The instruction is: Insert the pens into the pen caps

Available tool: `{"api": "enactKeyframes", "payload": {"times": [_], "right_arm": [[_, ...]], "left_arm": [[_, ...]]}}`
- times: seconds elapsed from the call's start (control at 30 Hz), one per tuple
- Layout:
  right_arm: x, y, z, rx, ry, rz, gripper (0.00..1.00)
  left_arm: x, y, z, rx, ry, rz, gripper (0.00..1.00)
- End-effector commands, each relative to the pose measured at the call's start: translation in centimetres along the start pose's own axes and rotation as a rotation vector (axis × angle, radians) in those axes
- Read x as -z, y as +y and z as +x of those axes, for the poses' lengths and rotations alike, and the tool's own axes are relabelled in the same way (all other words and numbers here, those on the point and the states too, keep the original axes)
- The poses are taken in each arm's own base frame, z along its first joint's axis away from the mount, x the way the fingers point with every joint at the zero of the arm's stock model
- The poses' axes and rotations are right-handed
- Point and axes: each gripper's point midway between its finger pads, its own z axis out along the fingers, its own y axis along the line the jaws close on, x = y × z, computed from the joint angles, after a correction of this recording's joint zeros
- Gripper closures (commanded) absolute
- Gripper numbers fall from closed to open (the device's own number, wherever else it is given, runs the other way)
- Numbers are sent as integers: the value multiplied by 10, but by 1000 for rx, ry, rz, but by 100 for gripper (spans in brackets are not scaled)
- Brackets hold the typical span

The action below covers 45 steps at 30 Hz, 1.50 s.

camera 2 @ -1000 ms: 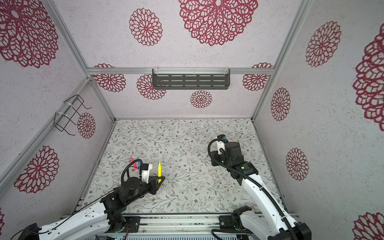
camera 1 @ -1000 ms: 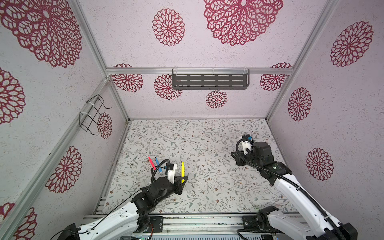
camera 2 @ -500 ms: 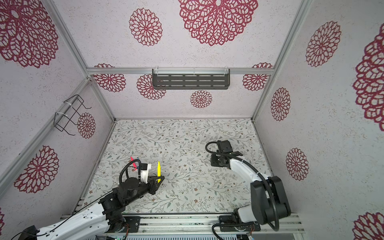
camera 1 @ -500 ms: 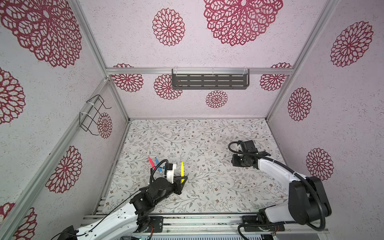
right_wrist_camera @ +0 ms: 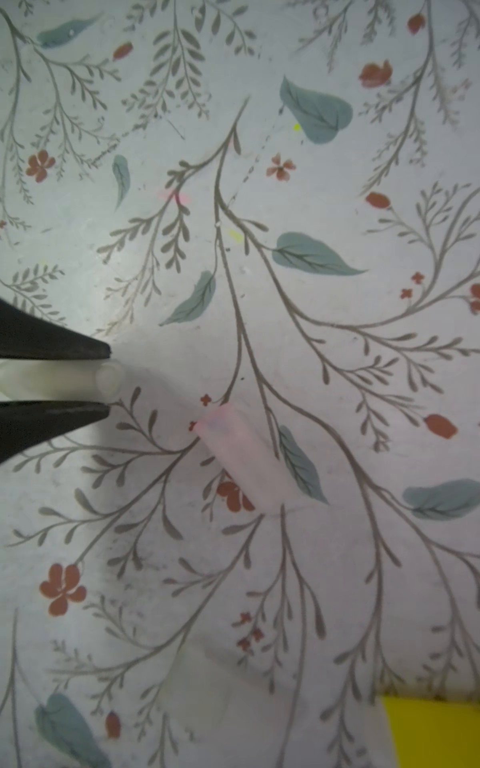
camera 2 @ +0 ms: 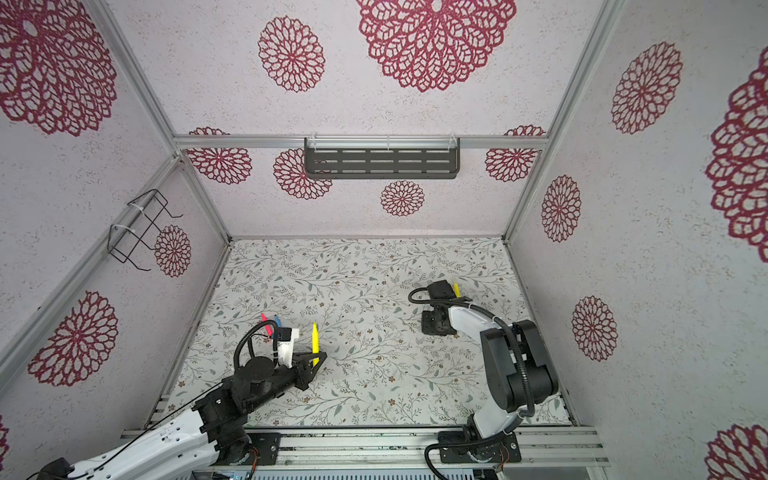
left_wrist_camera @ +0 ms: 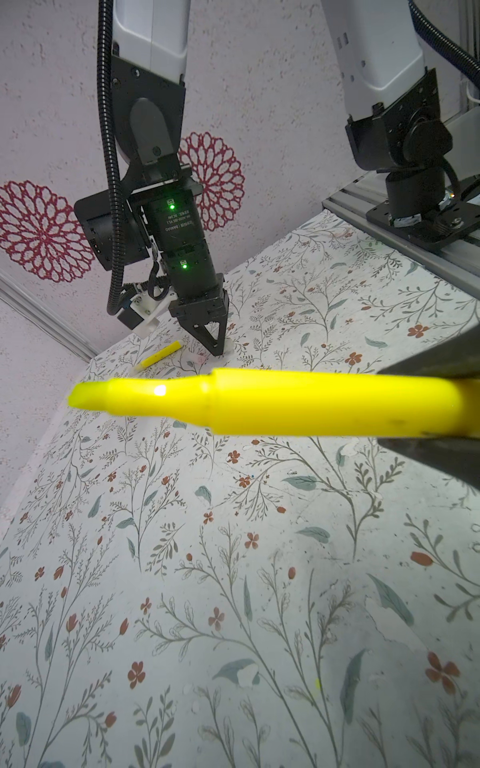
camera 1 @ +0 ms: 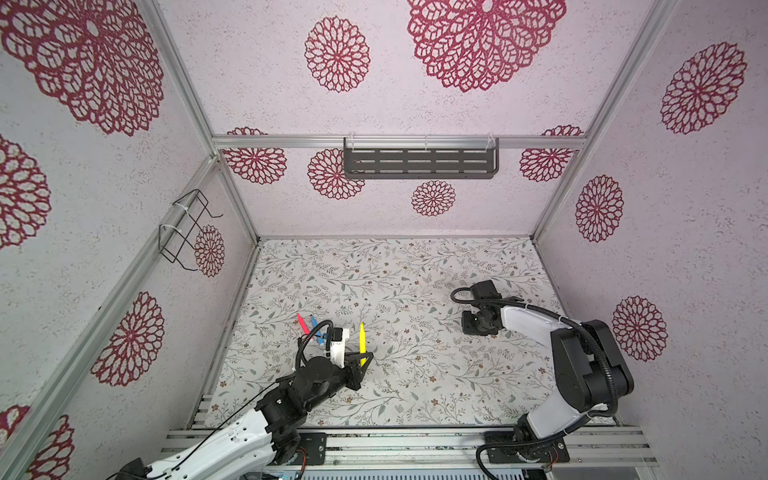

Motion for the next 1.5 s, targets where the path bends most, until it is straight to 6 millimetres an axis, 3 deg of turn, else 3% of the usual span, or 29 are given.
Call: {"api": "enactKeyframes", "payload": {"times": [0.0, 0.1, 0.2, 0.27, 0.4, 0.57, 0.8, 0.93, 1.03, 1.47], "right_arm": [[3, -8, -7, 6, -20, 43, 98], [1, -8, -5, 7, -15, 46, 92], [2, -7, -6, 10, -14, 38, 72], [4, -6, -7, 11, -17, 35, 65], [19, -8, -17, 10, -52, 51, 64], [52, -22, -40, -6, -137, 115, 63], [70, -71, -58, -172, -182, 174, 63], [65, -109, -54, -345, -142, 229, 62], [56, -121, -49, -385, -93, 254, 62], [25, -111, -55, -396, -54, 161, 62]], "left_arm": [[0, -1, 2, 1, 4, -2, 100], [0, -1, 0, 1, 0, -2, 100], [0, -1, 0, 1, -2, -2, 100], [0, -1, 1, 1, 1, -3, 100], [1, 0, 0, -1, -2, -6, 100], [1, -1, 0, -7, -3, -6, 100], [3, -1, -1, -10, -4, -5, 100], [6, 0, -1, -8, -10, -3, 100], [9, 2, -1, -6, -16, -5, 100], [17, 8, 0, 9, -30, -15, 100]]}}
